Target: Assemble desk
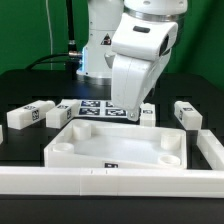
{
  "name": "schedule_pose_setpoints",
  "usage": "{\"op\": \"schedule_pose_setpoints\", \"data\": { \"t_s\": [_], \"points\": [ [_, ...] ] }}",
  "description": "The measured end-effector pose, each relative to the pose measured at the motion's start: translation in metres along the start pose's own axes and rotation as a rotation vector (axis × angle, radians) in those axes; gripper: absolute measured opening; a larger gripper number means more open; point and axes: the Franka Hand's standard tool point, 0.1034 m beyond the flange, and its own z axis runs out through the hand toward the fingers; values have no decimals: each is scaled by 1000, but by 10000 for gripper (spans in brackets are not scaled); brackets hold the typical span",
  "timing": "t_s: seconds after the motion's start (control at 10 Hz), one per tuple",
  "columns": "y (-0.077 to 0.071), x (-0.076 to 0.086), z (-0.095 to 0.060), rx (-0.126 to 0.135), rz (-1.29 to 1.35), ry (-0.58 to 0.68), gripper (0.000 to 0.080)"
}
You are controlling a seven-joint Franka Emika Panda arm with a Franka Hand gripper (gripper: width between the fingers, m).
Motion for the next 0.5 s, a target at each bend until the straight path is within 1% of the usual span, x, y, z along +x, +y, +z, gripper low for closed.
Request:
{"op": "schedule_pose_setpoints", "data": {
  "t_s": [0.1,0.2,0.3,0.4,0.5],
  "points": [
    [-1,-10,3,-55,-60,28,650],
    [-1,-20,7,-67,-114,43,650],
    [2,-26,9,-88,-142,50,650],
    [0,-26,11,-77,-131,46,650],
    [0,-27,11,-78,-131,47,650]
  ]
}}
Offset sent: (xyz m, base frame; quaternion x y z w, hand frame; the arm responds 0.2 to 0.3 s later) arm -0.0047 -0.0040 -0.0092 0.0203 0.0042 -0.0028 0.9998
